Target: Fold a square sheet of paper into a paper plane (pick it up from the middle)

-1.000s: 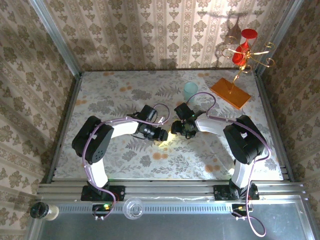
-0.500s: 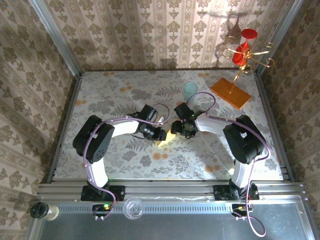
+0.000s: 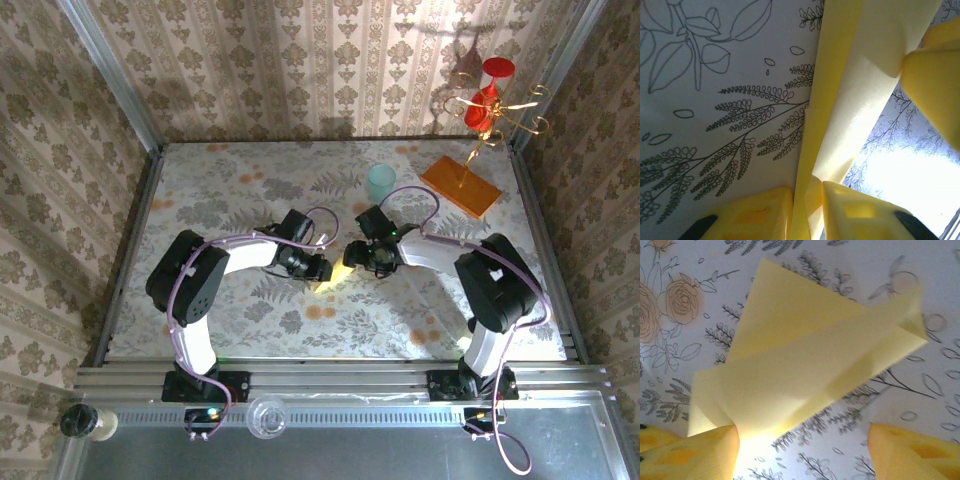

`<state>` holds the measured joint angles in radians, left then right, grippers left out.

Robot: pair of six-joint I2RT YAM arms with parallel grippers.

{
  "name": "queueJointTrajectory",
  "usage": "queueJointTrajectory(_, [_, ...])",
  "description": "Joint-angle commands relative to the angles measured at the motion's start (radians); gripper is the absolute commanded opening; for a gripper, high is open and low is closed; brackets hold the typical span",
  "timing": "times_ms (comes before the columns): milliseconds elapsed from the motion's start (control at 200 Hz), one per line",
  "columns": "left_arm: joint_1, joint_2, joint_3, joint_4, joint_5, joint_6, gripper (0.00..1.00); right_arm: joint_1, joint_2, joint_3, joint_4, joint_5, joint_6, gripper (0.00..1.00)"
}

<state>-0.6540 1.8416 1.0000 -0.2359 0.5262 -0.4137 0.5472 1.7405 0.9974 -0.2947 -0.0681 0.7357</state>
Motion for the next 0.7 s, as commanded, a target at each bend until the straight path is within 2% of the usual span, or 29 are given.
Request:
queueJointTrajectory(0, [-0.024, 0.070, -0.032, -0.025, -0.046, 0.017, 0.25, -0.009, -0.100, -0.045, 0.042, -0.021, 0.007, 0.70])
queueJointTrajectory(120, [-0.025, 0.068, -0.031, -0.026, -0.052, 0.016, 0.25, -0.006, -0.162, -0.111, 0.116, -0.088, 0.030, 0.67])
queueJointTrajectory(290, [-0.026, 0.072, -0.029, -0.026, -0.055, 0.016, 0.25, 0.018, -0.148, -0.165, 0.278, -0.206, 0.106, 0.46])
queueJointTrajectory(510, [-0.027, 0.067, -0.031, -0.029, -0.059, 0.016, 0.25, 0.034, -0.062, -0.155, 0.409, -0.267, 0.178, 0.26])
queueJointTrajectory(695, [-0.027, 0.069, -0.032, -0.028, -0.060, 0.017, 0.25, 0.033, -0.007, -0.140, 0.438, -0.252, 0.203, 0.18])
